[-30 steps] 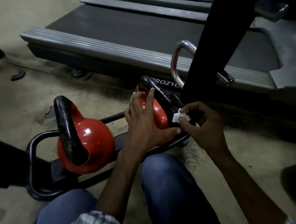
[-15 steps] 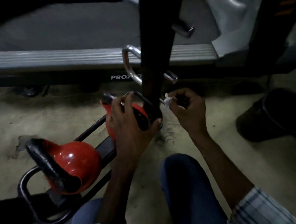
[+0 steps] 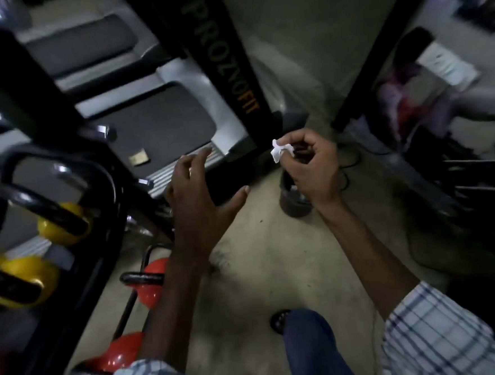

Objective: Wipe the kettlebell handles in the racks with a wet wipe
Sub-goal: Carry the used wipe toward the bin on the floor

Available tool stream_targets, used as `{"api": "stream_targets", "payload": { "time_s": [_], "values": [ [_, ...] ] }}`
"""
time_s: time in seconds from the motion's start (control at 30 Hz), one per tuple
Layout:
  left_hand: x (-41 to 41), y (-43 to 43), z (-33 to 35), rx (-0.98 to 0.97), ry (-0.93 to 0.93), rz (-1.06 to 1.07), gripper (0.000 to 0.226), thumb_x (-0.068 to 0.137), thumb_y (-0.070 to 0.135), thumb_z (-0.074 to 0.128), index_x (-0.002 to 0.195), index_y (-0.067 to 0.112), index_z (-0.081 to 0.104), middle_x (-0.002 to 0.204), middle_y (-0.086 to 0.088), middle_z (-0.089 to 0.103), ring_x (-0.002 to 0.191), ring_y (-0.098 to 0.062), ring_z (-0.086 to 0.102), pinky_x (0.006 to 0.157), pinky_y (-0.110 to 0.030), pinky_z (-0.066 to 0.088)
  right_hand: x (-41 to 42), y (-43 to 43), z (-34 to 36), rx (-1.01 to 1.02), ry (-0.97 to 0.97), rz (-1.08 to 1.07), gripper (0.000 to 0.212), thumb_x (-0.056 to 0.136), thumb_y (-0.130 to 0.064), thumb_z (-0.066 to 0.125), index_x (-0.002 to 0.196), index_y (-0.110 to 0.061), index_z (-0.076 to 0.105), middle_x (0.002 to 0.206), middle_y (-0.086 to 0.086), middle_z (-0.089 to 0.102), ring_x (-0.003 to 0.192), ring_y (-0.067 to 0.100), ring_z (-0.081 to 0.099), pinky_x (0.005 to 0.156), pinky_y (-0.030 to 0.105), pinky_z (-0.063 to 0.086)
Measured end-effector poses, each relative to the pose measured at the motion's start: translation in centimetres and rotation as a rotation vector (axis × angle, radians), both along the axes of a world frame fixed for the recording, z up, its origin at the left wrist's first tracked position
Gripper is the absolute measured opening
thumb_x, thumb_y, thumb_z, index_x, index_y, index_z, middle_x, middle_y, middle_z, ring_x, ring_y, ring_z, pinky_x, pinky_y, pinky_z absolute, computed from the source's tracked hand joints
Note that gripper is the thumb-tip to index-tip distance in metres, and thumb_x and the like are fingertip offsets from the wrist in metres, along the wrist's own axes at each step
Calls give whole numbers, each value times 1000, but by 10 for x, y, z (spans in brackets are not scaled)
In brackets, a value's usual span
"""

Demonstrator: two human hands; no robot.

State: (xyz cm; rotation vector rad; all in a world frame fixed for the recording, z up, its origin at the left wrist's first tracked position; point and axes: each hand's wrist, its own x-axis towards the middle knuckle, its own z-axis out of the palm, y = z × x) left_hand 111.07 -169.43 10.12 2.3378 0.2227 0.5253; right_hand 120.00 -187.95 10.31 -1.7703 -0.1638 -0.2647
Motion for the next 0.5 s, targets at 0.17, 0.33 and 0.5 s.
{"api": "stream_targets", "payload": {
  "time_s": [0.17,0.33,0.5],
  "values": [
    [18,-35,149,72,-49,-158,83,73,62,70,144,29,44,140,0,46,134,-17,39,105,-35,25,-12,-60,154,-22,-54,-110,12,81,3,73,87,-8,72,88,-6,76,74,-1,68,69,15,50],
    [29,-61,245,119,-96,-262,83,73,59,71,145,30,43,141,-3,47,135,-21,40,107,-42,25,-26,-105,260,-14,-123,-190,12,80,2,73,88,-7,73,91,-2,78,76,2,70,68,16,51],
    [44,-97,309,137,-133,-331,85,70,64,66,143,28,44,139,-2,48,133,-20,41,106,-42,26,-29,-155,328,-55,-226,-239,9,81,2,72,89,-2,72,92,-1,76,72,-2,67,65,12,47]
  ]
}}
